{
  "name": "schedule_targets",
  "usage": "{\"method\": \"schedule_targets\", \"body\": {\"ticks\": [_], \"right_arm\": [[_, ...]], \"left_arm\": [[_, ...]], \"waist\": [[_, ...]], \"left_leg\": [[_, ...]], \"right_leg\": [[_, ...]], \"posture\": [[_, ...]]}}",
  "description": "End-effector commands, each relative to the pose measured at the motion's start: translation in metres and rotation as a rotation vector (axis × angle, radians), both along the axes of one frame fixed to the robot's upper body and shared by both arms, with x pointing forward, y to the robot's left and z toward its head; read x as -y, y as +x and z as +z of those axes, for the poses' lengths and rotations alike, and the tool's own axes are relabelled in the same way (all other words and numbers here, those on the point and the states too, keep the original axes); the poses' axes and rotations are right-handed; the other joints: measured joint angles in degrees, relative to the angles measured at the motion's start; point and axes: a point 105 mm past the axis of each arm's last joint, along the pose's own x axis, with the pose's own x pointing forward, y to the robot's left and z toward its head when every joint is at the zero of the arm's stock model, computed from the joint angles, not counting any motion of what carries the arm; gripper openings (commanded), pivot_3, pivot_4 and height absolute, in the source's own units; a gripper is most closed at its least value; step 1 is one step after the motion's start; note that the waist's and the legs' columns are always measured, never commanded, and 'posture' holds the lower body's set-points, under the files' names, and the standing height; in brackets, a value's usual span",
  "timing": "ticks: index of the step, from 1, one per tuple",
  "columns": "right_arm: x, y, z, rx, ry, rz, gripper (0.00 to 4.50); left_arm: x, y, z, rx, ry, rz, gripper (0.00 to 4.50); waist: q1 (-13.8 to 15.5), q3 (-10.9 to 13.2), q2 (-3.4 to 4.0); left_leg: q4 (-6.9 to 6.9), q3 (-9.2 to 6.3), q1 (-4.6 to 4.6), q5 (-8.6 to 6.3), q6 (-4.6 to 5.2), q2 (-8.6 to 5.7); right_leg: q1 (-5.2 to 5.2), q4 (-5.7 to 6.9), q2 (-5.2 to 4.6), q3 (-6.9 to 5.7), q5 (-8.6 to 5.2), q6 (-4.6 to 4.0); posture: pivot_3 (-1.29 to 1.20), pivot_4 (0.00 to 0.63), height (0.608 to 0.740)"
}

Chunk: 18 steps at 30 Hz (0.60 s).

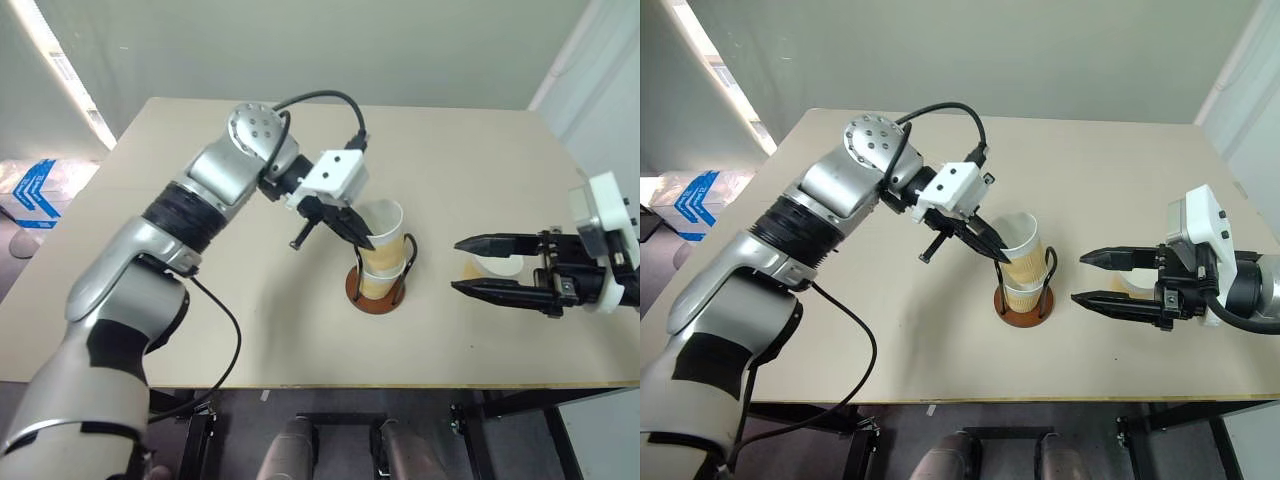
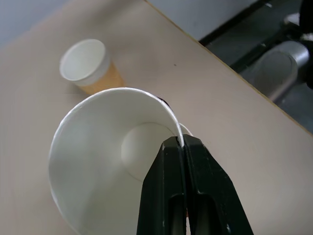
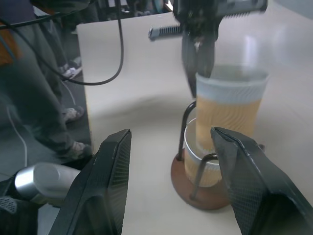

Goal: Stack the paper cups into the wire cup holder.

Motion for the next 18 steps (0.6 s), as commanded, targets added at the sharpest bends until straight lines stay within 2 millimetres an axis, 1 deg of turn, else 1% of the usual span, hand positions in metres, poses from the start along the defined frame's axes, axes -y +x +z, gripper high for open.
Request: {"method": "schedule_targets", "body": {"ticks": [1,3,4,6,7,8,11,12,14,16,17,18], "right_arm": [[0.007,0.008,0.017,0.104,-0.023,-0.056,2.74],[0.010,0.013,0.018,0.118,-0.041,-0.078,2.74],[0.011,0.015,0.019,0.121,-0.046,-0.081,2.74],[0.013,0.018,0.020,0.127,-0.055,-0.096,2.74],[0.015,0.020,0.021,0.131,-0.060,-0.106,2.74],[0.016,0.022,0.021,0.138,-0.070,-0.116,2.74],[0.020,0.029,0.021,0.151,-0.098,-0.148,2.74],[0.022,0.032,0.020,0.151,-0.111,-0.164,2.74],[0.031,0.042,0.013,0.147,-0.181,-0.242,2.74],[0.038,0.051,0.006,0.164,-0.251,-0.291,2.74],[0.043,0.058,0.001,0.178,-0.296,-0.319,2.74],[0.047,0.064,-0.005,0.188,-0.347,-0.336,2.74]], "left_arm": [[0.008,-0.003,0.001,0.058,0.045,-0.076,0.02],[0.012,-0.002,-0.002,0.079,0.056,-0.090,0.02],[0.014,-0.001,-0.003,0.084,0.055,-0.091,0.20],[0.016,-0.001,-0.003,0.091,0.058,-0.091,0.62],[0.017,-0.001,-0.003,0.091,0.062,-0.090,0.92],[0.021,-0.002,0.001,0.082,0.043,-0.089,1.26],[0.028,-0.002,0.019,0.073,-0.036,-0.079,2.26],[0.028,-0.002,0.024,0.073,-0.059,-0.072,2.66],[0.028,0.000,0.044,0.050,-0.148,-0.033,3.25],[0.023,0.000,0.060,0.005,-0.217,0.001,3.86],[0.016,0.001,0.066,-0.013,-0.252,0.031,4.09],[0.006,0.004,0.070,-0.032,-0.279,0.068,4.09]], "waist": [[0.05,0.00,0.00],[0.14,0.00,0.00],[0.16,0.00,0.00],[0.20,0.00,0.00],[0.20,0.00,0.00],[0.20,0.00,0.00],[0.29,0.00,0.01],[0.35,0.00,0.00],[0.38,0.00,0.01],[0.36,0.00,0.01],[0.34,0.00,0.01],[0.34,-0.01,0.02]], "left_leg": [[0.02,0.01,-0.01,-0.01,0.02,-0.01],[0.07,0.02,-0.01,-0.04,0.06,-0.02],[0.08,0.02,-0.01,-0.04,0.07,-0.02],[0.08,0.03,-0.01,-0.05,0.08,-0.02],[0.07,0.04,-0.01,-0.05,0.09,-0.02],[0.07,0.04,-0.01,-0.05,0.09,-0.02],[0.07,0.07,-0.02,-0.06,0.10,-0.03],[0.08,0.07,-0.03,-0.06,0.10,-0.03],[0.09,0.08,-0.04,-0.07,0.12,-0.03],[0.09,0.10,-0.03,-0.08,0.14,-0.03],[0.08,0.11,-0.03,-0.08,0.15,-0.03],[0.07,0.12,-0.02,-0.09,0.15,-0.03]], "right_leg": [[0.01,0.00,-0.02,0.00,0.01,0.03],[0.04,-0.01,-0.03,0.00,0.03,0.07],[0.04,-0.01,-0.04,0.00,0.04,0.09],[0.06,-0.02,-0.04,0.00,0.03,0.11],[0.06,-0.02,-0.04,0.00,0.02,0.12],[0.06,-0.02,-0.04,0.00,0.02,0.15],[0.06,-0.03,-0.04,0.00,0.02,0.20],[0.06,-0.03,-0.04,0.01,0.01,0.23],[0.06,-0.05,-0.04,0.01,0.02,0.25],[0.06,-0.06,-0.05,0.03,0.01,0.27],[0.06,-0.07,-0.05,0.02,0.01,0.27],[0.06,-0.07,-0.06,0.03,0.01,0.29]], "posture": [[0.00,0.150,0.740],[0.00,0.150,0.740],[0.00,0.150,0.740],[0.00,0.150,0.740],[0.00,0.150,0.740],[0.00,0.150,0.740],[0.00,0.150,0.740],[0.00,0.150,0.740],[0.00,0.150,0.740],[0.00,0.150,0.740],[0.00,0.150,0.740],[0.00,0.150,0.740]]}}
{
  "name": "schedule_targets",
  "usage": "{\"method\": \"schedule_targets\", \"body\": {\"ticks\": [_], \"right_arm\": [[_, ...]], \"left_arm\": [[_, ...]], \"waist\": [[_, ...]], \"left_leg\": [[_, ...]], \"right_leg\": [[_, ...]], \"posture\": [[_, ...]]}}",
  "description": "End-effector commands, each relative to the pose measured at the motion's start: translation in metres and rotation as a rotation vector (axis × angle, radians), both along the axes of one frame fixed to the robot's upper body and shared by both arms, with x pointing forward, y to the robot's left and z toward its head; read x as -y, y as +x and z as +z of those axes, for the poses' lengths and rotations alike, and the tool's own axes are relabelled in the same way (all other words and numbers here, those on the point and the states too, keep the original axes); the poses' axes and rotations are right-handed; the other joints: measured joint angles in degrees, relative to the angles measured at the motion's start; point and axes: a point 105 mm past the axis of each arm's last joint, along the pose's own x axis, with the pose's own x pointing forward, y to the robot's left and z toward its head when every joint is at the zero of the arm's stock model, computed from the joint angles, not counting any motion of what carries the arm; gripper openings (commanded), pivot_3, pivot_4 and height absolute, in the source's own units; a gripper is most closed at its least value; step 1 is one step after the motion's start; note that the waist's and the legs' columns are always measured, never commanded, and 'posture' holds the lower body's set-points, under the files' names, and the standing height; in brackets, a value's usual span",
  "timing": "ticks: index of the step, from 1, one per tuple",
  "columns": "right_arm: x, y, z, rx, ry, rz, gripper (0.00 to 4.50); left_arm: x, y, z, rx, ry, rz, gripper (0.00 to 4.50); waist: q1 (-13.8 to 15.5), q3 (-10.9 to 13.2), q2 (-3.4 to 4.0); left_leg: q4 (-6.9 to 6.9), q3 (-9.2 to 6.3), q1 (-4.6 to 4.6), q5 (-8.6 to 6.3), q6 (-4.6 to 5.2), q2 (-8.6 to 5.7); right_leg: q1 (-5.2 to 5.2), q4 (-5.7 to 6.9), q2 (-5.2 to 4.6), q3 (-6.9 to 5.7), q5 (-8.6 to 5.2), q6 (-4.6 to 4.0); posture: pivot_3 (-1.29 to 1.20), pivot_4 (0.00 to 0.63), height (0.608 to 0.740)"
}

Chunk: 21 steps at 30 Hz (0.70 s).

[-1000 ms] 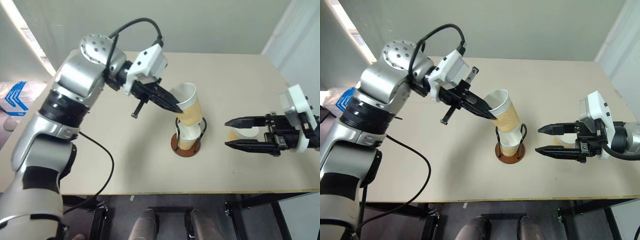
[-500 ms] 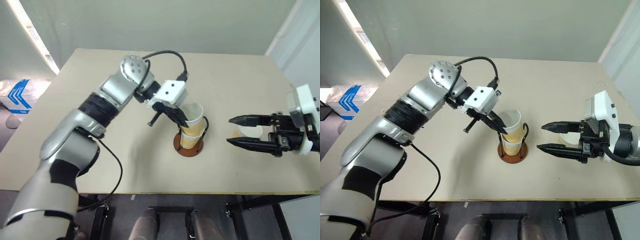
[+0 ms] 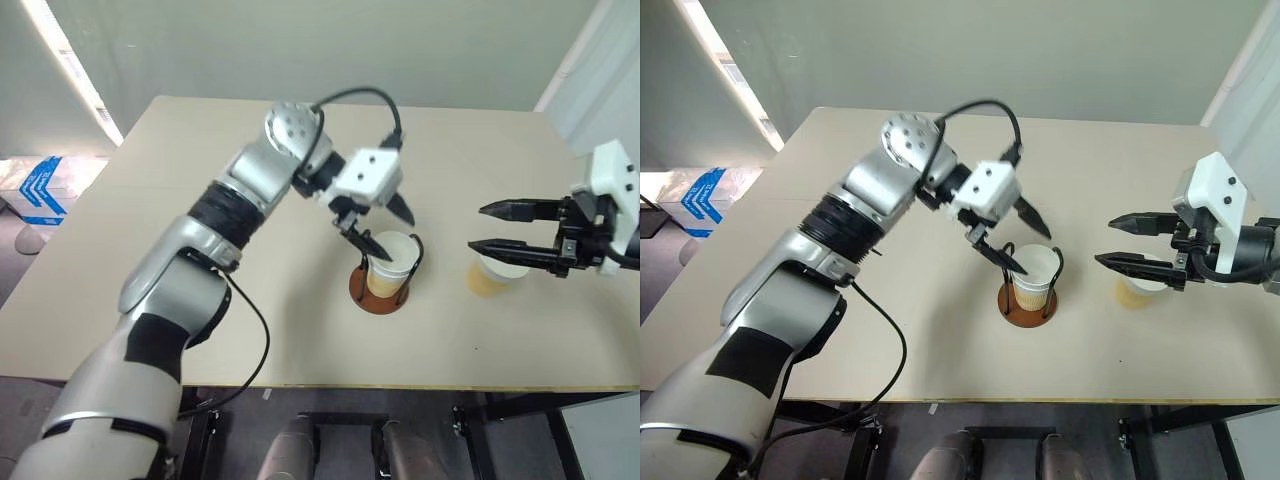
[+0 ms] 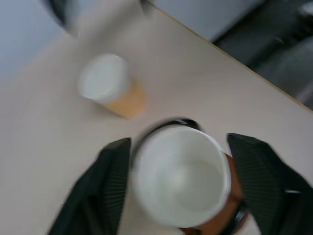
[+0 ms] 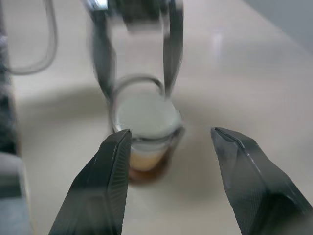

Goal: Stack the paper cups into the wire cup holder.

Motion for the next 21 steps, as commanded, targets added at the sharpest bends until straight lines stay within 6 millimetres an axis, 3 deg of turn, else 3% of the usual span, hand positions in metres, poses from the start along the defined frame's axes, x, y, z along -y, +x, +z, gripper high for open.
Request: {"method": "schedule_targets", "body": {"ticks": [1,5,8,13,21], "right_arm": [[0.014,0.018,-0.006,0.072,-0.154,-0.075,2.74],[0.021,0.028,-0.026,0.028,-0.261,-0.072,2.74],[0.024,0.029,-0.036,-0.022,-0.302,-0.052,2.74],[0.029,0.032,-0.047,-0.075,-0.355,-0.036,2.74],[0.052,0.043,-0.070,-0.127,-0.464,-0.069,2.74]], "left_arm": [[-0.026,0.001,0.026,-0.049,-0.102,0.066,4.09],[-0.062,0.003,0.011,-0.110,-0.133,0.185,4.09],[-0.082,-0.009,0.003,-0.161,-0.167,0.235,4.09],[-0.111,-0.019,-0.006,-0.177,-0.200,0.388,4.09],[-0.144,-0.016,-0.007,-0.175,-0.266,0.591,4.09]], "waist": [[-0.11,-0.01,0.04],[-0.66,-0.10,0.24],[-0.72,-0.07,0.25],[-0.21,-0.07,0.24],[-0.19,-0.07,0.24]], "left_leg": [[0.00,-0.01,0.01,-0.01,0.01,0.01],[-0.04,0.04,0.09,0.01,0.03,0.02],[-0.01,0.05,0.07,0.11,0.03,0.02],[0.07,0.03,-0.01,0.53,-0.43,0.01],[0.04,0.03,0.08,0.26,0.08,-0.01]], "right_leg": [[0.00,0.00,-0.01,0.00,0.00,0.00],[-0.03,0.03,0.00,0.02,-0.02,0.06],[-0.08,0.07,0.00,0.04,-0.03,0.10],[-0.04,-0.01,0.00,0.03,-0.04,0.10],[-0.01,0.07,-0.05,-0.01,0.07,-0.16]], "posture": [[0.00,0.150,0.740],[0.00,0.150,0.740],[0.00,0.150,0.740],[0.00,0.150,0.740],[0.00,0.150,0.740]]}}
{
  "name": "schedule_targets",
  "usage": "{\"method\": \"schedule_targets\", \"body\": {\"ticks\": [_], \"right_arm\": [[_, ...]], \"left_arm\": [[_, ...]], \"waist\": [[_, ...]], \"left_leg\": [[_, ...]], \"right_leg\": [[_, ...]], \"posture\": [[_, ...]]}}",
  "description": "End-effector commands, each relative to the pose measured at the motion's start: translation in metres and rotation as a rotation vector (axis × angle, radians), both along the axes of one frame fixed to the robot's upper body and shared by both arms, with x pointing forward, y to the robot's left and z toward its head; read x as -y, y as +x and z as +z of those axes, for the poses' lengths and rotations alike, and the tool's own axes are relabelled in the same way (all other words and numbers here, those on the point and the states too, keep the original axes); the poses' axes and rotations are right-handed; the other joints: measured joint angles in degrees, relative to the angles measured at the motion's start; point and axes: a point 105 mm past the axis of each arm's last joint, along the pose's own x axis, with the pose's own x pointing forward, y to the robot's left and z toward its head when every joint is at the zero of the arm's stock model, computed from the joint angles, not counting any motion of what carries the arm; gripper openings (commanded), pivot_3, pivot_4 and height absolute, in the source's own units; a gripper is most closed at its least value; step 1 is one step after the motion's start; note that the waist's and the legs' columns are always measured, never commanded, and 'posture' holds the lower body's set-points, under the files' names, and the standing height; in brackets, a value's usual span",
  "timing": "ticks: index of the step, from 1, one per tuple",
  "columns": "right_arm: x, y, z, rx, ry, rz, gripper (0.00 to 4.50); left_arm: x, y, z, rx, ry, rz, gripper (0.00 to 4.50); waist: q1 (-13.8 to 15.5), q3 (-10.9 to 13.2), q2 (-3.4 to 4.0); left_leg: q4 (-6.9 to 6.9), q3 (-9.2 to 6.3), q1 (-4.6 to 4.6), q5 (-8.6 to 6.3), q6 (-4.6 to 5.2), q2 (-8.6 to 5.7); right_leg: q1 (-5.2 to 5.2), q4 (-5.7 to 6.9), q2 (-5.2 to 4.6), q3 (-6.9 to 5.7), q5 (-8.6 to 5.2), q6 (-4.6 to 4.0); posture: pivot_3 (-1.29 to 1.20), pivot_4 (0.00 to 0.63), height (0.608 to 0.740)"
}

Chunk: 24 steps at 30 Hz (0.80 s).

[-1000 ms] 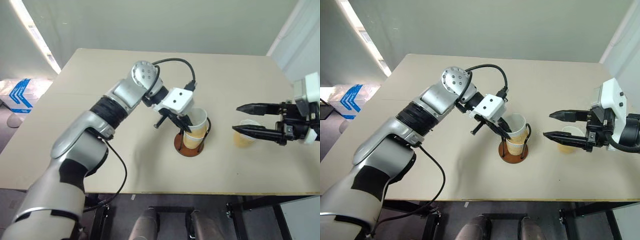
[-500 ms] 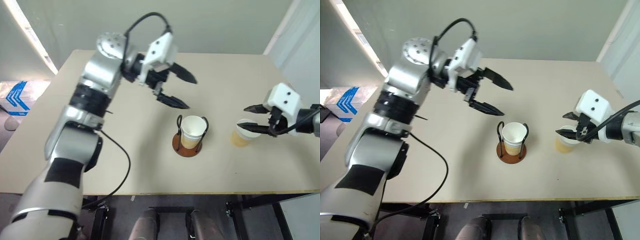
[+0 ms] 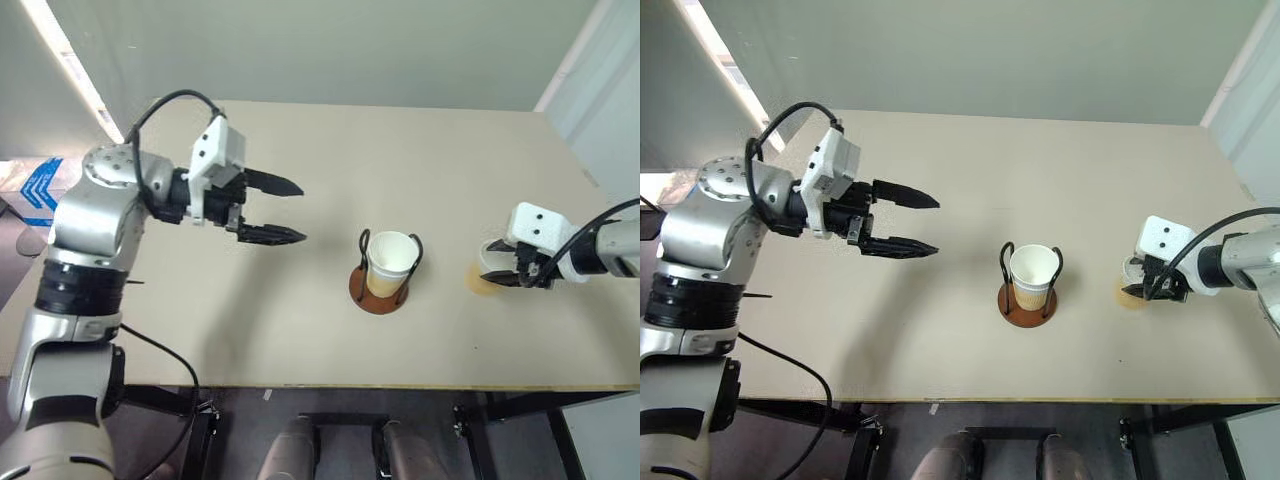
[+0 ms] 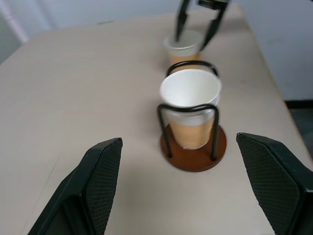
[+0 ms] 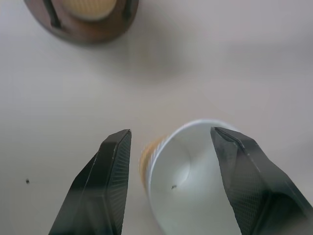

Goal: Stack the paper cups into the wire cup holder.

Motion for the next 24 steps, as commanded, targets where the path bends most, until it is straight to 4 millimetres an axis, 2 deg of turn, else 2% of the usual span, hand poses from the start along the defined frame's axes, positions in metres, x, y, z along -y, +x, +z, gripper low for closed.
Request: {"method": "schedule_targets", "body": {"ticks": [1,2,5,11,13,17,19,21,24], "right_arm": [[0.009,0.006,0.003,0.025,-0.046,-0.005,2.74],[0.008,0.007,0.002,0.022,-0.043,0.000,2.74],[0.004,0.011,-0.002,0.019,-0.050,0.026,2.15],[-0.008,0.015,-0.002,0.025,-0.032,0.077,0.14],[-0.009,0.015,0.000,0.034,-0.023,0.086,0.06],[-0.015,0.007,0.030,0.057,0.059,0.112,0.06],[-0.021,0.000,0.064,0.109,0.094,0.145,0.06],[-0.030,-0.007,0.088,0.142,0.127,0.179,0.06],[-0.065,-0.023,0.128,0.199,0.184,0.313,0.06]], "left_arm": [[-0.006,-0.006,0.015,0.060,-0.028,0.038,4.09],[-0.007,-0.006,0.015,0.060,-0.031,0.048,4.09],[-0.011,-0.006,0.011,0.060,-0.027,0.068,4.12],[-0.018,-0.012,-0.004,0.033,0.009,0.070,4.12],[-0.022,-0.012,-0.006,0.022,0.012,0.072,4.12],[-0.039,-0.009,-0.009,-0.018,-0.019,0.106,4.12],[-0.047,-0.004,-0.012,-0.013,-0.023,0.156,4.12],[-0.051,-0.002,-0.013,-0.011,-0.027,0.176,4.12],[-0.053,-0.002,-0.018,-0.013,-0.033,0.194,4.12]], "waist": [[-0.08,0.00,0.00],[-0.11,0.00,0.00],[-0.51,0.00,0.00],[-0.92,0.00,0.00],[-0.89,0.00,0.00],[-0.90,0.01,0.01],[-0.89,0.03,0.04],[-0.93,0.05,0.08],[-1.08,0.04,0.06]], "left_leg": [[-0.01,0.00,0.00,0.00,0.00,0.00],[-0.04,0.01,0.02,0.00,0.00,0.00],[-0.11,0.01,0.11,0.06,-0.07,0.00],[-0.22,0.00,0.29,0.16,-0.13,0.01],[-0.23,-0.01,0.29,0.18,-0.15,0.01],[-0.28,0.00,0.26,0.18,-0.15,0.01],[-0.33,0.00,0.25,0.18,-0.17,0.01],[-0.38,0.02,0.23,0.19,-0.19,0.00],[-0.47,0.00,0.25,0.20,-0.28,0.01]], "right_leg": [[-0.01,0.00,0.00,0.00,0.04,-0.04],[-0.02,0.00,-0.01,0.00,0.08,-0.10],[-0.01,0.02,0.00,0.01,0.14,-0.19],[0.05,0.06,0.02,0.03,0.11,-0.46],[0.04,0.07,0.02,0.02,0.07,-0.57],[0.01,0.06,0.02,0.03,0.00,-0.68],[-0.01,0.06,0.02,0.03,-0.07,-0.80],[-0.07,0.06,0.02,0.06,-0.14,-0.91],[-0.11,0.06,0.06,0.04,-0.23,-1.06]], "posture": [[0.00,0.150,0.740],[0.00,0.150,0.740],[0.00,0.150,0.740],[0.00,0.150,0.740],[0.00,0.150,0.740],[0.00,0.150,0.740],[0.00,0.150,0.740],[0.00,0.150,0.740],[0.00,0.150,0.740]]}}
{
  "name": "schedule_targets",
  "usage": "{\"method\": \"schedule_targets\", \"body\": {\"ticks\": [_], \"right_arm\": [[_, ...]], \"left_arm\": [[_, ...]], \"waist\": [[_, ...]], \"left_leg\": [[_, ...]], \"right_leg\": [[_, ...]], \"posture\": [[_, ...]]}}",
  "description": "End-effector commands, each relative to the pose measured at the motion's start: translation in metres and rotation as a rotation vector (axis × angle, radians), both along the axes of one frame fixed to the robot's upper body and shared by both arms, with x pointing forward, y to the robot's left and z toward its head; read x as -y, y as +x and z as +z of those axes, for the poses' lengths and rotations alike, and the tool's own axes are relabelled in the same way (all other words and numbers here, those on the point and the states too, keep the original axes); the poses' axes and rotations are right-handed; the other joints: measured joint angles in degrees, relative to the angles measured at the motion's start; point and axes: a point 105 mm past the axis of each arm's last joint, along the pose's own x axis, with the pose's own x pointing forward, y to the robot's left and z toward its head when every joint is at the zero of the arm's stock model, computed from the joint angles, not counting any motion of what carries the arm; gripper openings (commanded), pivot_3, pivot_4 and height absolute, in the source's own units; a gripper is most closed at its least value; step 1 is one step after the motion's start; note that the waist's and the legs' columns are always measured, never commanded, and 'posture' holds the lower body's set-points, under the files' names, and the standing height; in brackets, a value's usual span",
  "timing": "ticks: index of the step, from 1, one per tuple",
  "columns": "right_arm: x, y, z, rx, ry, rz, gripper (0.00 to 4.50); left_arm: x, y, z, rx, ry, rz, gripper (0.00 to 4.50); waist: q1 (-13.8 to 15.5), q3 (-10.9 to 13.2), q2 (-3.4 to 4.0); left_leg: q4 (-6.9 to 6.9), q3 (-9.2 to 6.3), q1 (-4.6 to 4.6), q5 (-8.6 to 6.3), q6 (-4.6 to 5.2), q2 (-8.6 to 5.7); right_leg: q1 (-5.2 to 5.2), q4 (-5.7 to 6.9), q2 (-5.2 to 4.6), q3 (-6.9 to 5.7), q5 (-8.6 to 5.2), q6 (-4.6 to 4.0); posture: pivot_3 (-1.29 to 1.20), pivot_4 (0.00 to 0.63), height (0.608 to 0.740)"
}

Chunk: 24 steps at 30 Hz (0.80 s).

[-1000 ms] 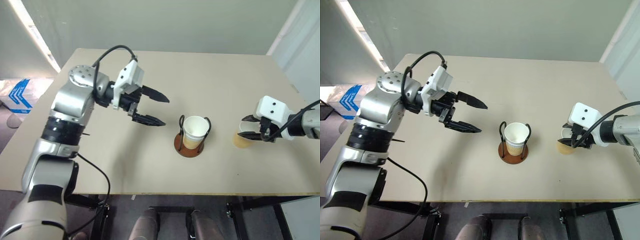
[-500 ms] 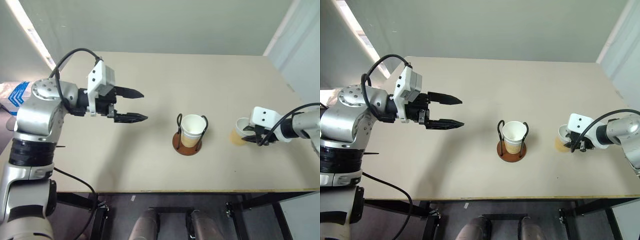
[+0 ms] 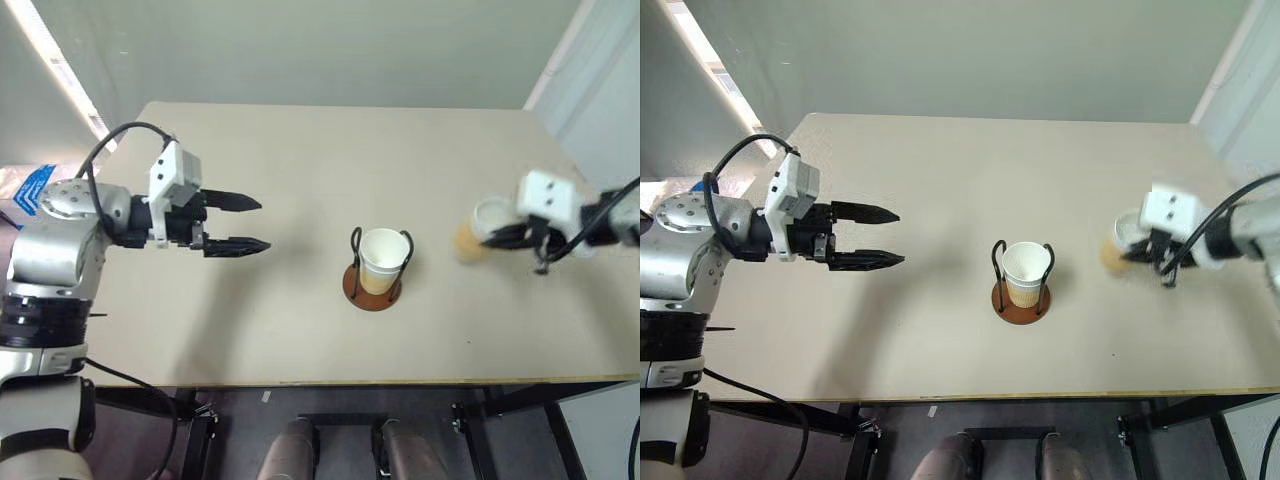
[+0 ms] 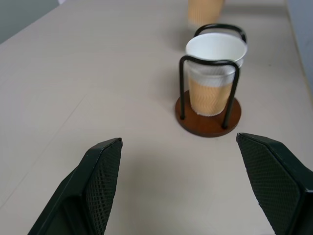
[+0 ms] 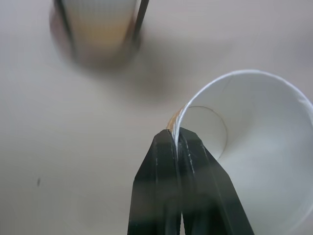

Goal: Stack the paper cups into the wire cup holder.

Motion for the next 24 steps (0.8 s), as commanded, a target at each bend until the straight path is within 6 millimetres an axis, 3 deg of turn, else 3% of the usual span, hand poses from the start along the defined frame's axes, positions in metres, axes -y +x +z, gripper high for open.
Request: {"method": "schedule_targets", "body": {"ticks": [1,4,6,12,24], "right_arm": [[-0.037,-0.024,0.046,0.084,0.055,0.156,0.06],[-0.069,-0.040,0.039,0.038,0.009,0.317,0.06],[-0.078,-0.045,0.030,0.005,-0.016,0.372,0.06],[-0.087,-0.032,0.009,-0.011,-0.105,0.430,0.06],[-0.097,-0.023,-0.006,-0.003,-0.168,0.498,0.06]], "left_arm": [[-0.004,-0.001,0.007,0.051,-0.009,0.020,4.12],[-0.001,-0.001,0.005,0.046,-0.018,0.020,4.12],[0.001,-0.001,0.005,0.046,-0.022,0.017,4.12],[0.006,0.002,0.006,0.058,-0.018,0.008,4.12],[0.010,0.002,0.001,0.061,-0.019,0.007,4.12]], "waist": [[-0.13,-0.01,-0.01],[-0.18,-0.06,-0.11],[-0.11,-0.06,-0.14],[0.01,-0.04,-0.11],[-0.09,-0.04,-0.11]], "left_leg": [[-0.08,0.01,0.00,0.02,-0.04,0.00],[-0.25,-0.06,0.02,0.09,-0.16,0.04],[-0.34,-0.12,0.05,0.11,-0.20,0.06],[-0.32,-0.14,-0.03,0.14,-0.24,0.03],[-0.34,-0.16,-0.01,0.15,-0.25,0.05]], "right_leg": [[-0.04,0.01,0.02,0.03,-0.02,-0.04],[-0.12,0.02,0.08,-0.02,-0.11,-0.18],[-0.12,0.02,0.11,-0.08,-0.15,-0.25],[-0.23,0.06,0.06,-0.08,-0.14,-0.25],[-0.26,0.12,0.07,-0.08,-0.08,-0.23]], "posture": [[0.00,0.150,0.740],[0.00,0.150,0.740],[0.00,0.150,0.740],[0.00,0.150,0.740],[0.00,0.150,0.740]]}}
